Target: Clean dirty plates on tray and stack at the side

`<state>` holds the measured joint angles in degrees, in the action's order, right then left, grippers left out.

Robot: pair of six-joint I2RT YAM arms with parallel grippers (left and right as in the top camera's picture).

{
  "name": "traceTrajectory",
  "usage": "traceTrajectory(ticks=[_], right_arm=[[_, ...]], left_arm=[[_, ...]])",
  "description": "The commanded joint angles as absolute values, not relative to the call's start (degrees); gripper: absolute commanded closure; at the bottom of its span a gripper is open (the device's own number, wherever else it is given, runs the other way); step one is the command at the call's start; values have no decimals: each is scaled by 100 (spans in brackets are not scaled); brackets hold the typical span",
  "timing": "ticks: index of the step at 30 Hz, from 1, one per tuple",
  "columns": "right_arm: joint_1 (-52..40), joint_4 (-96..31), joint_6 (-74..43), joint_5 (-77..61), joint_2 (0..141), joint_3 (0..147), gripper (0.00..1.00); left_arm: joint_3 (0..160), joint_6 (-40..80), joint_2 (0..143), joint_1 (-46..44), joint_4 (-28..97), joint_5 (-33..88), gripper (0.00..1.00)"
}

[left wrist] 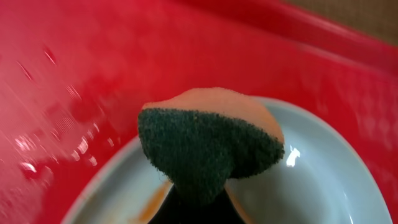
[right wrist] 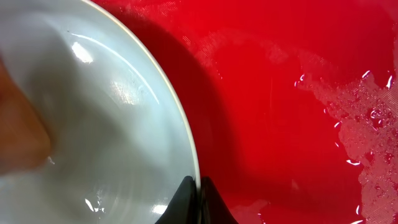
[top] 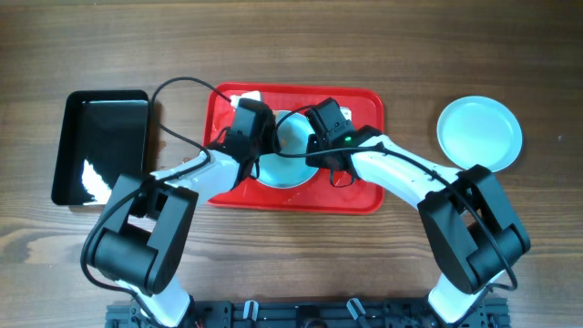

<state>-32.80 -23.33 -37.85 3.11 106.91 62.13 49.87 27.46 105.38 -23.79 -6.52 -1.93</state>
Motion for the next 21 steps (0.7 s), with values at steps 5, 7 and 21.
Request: traceTrajectory(ticks=[5, 7, 21], right_arm=[[-3280, -2401, -3752, 386, 10643, 6149, 96], [-3280, -2401, -3752, 388, 10643, 6149, 96], [-3280, -2388, -3750, 388, 10643, 6149, 96]], left_arm=[[4941, 2567, 10669, -2123, -1264, -1559, 96], [4941, 2567, 10669, -2099, -1330, -1643, 96], [4941, 2571, 9686, -2316, -980, -443, 96]])
